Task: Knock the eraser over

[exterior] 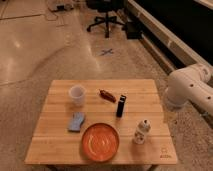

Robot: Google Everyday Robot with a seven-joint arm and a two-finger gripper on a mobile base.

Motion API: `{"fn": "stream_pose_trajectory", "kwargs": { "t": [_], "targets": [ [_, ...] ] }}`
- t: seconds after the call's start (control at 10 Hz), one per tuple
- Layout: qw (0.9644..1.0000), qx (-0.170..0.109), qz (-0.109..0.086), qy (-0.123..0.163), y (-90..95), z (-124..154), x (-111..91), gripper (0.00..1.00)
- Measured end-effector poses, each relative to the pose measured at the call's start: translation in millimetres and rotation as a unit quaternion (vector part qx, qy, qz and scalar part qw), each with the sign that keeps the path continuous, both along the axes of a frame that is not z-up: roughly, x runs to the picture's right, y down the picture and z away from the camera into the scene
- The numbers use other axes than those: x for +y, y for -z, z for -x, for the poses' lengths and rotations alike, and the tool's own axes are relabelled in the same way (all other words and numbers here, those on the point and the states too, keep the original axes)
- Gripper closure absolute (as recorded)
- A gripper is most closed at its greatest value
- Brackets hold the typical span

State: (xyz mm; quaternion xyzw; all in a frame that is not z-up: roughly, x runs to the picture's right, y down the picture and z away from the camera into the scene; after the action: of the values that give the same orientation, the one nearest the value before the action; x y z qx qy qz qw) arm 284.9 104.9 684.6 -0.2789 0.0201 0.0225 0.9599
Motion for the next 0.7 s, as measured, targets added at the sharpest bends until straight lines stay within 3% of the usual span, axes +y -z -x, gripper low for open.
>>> {"fn": "stream_pose_trajectory", "kwargs": {
  "t": [0.5,0.7],
  "targets": [
    [1.0,0.0,0.0,0.0,0.0,0.1,-0.3,0.35],
    [0.9998,-0.017,-0.001,0.014,-5.0,8.6,-3.1,0.35]
  ]
}}
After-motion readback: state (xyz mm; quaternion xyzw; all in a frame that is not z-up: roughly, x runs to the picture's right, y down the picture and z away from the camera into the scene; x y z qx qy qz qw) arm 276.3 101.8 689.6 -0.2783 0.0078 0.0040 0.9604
